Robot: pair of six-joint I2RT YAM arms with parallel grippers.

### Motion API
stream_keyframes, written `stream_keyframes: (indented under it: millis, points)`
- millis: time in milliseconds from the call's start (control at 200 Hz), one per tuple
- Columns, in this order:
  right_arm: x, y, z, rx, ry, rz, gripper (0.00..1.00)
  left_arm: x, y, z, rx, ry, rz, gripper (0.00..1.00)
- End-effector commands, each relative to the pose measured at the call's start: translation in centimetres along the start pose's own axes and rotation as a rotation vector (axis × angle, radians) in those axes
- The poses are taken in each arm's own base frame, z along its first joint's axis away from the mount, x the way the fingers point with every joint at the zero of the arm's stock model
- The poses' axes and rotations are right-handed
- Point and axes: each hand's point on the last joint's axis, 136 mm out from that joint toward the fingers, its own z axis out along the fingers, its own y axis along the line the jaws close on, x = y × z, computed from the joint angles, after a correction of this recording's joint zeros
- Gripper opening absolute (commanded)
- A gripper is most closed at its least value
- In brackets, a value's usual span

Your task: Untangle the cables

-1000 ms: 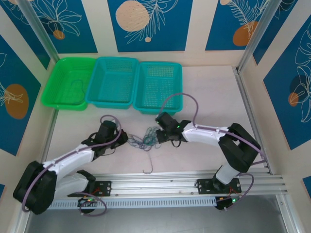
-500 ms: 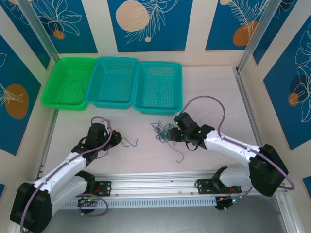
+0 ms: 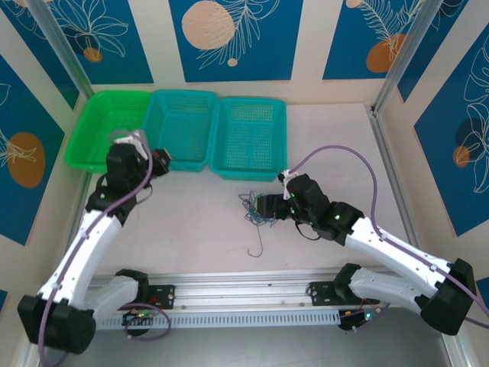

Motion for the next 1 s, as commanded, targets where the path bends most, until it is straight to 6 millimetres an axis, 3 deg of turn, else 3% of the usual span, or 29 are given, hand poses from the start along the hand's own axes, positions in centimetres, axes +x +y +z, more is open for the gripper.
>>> stream_keyframes:
  millis: [0, 120, 240, 350, 525, 560, 650, 720, 860, 995]
  points:
    - [-0.5, 1.3, -1.6, -0.053, -0.006, 0.021, 0.71, -4.0, 3.7, 1.5, -0.147, -0.054, -0.020, 0.00]
    - [0.1, 0.8, -2.3, -0.045, -0.003, 0.041, 0.72, -9.0, 9.0, 3.3, -0.270, -0.118, -0.155, 0.00]
    - [0.6, 0.0, -2.7, -0.030, -0.008, 0.064, 0.73, -11.9, 14.3, 5.0, -0.367, -0.137, -0.269, 0.00]
    - [0.6, -0.3, -3.1, -0.025, -0.016, 0.072, 0.74, -13.2, 18.1, 6.7, -0.443, -0.122, -0.311, 0.00]
    - [-0.2, 0.0, -3.7, -0.026, -0.030, 0.069, 0.75, -13.1, 23.3, 9.3, -0.519, -0.036, -0.401, 0.00]
    - [-0.3, 0.0, -3.8, -0.025, -0.033, 0.068, 0.75, -13.1, 23.8, 9.9, -0.513, -0.016, -0.409, 0.09]
    - [-0.6, 0.0, -4.1, -0.022, -0.037, 0.070, 0.75, -12.8, 24.4, 11.0, -0.498, 0.029, -0.412, 0.37]
    - [-0.6, 0.0, -4.2, -0.018, -0.037, 0.076, 0.75, -13.0, 24.2, 11.0, -0.487, 0.036, -0.414, 0.48]
    - [-0.5, -0.2, -4.0, -0.015, -0.038, 0.089, 0.75, -14.2, 21.8, 9.7, -0.411, -0.020, -0.436, 0.52]
    - [-0.3, -0.5, -3.3, -0.013, -0.045, 0.096, 0.79, -14.5, 17.1, 7.7, -0.275, -0.053, -0.473, 0.51]
